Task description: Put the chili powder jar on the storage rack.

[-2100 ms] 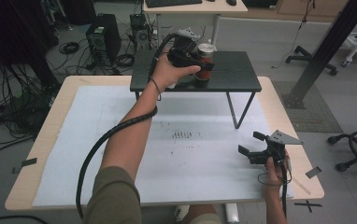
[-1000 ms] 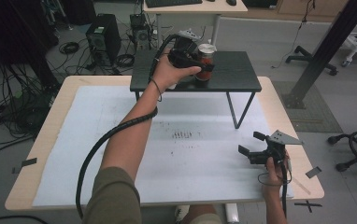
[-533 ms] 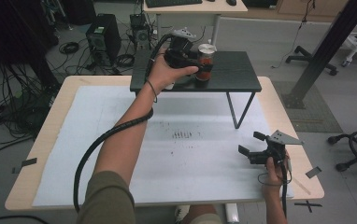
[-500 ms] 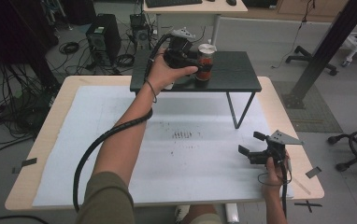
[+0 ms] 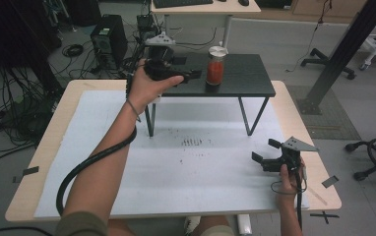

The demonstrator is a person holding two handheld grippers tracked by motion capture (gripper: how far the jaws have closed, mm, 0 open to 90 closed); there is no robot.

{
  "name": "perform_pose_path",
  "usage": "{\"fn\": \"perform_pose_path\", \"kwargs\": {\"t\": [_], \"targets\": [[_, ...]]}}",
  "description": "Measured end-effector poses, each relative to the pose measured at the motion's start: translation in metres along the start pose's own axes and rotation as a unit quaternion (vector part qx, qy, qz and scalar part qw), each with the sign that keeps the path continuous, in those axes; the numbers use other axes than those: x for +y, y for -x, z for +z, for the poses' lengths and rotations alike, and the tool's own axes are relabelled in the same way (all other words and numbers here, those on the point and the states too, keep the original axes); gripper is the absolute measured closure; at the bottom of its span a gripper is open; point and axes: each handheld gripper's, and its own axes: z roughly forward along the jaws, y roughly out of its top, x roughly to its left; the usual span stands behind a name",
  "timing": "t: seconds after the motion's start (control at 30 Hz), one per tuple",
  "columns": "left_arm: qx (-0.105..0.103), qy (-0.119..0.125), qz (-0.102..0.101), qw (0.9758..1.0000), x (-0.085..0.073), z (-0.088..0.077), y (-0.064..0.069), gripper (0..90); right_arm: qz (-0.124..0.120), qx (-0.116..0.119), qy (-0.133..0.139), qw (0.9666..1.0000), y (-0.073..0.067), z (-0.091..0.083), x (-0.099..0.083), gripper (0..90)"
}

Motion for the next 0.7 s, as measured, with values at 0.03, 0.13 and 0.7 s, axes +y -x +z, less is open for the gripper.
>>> {"fn": "perform_pose_path", "kwargs": {"t": [0.03, 0.13, 0.7], "targets": [[0.002, 0.002, 0.002, 1.0000, -0.003, -0.008, 0.002, 21.4, 0.000, -0.007, -0.001, 1.0000, 0.000, 0.000, 0.000, 0.3], [0.003, 0.019, -0.007, 0.9998, -0.015, -0.034, 0.011, 21.2, -0.007, -0.021, -0.008, 0.9997, 0.000, 0.000, 0.000, 0.3], [0.039, 0.037, -0.016, 0.9984, -0.092, -0.114, 0.054, 19.9, -0.003, -0.035, -0.015, 0.9993, 0.000, -0.001, -0.001, 0.3]]}}
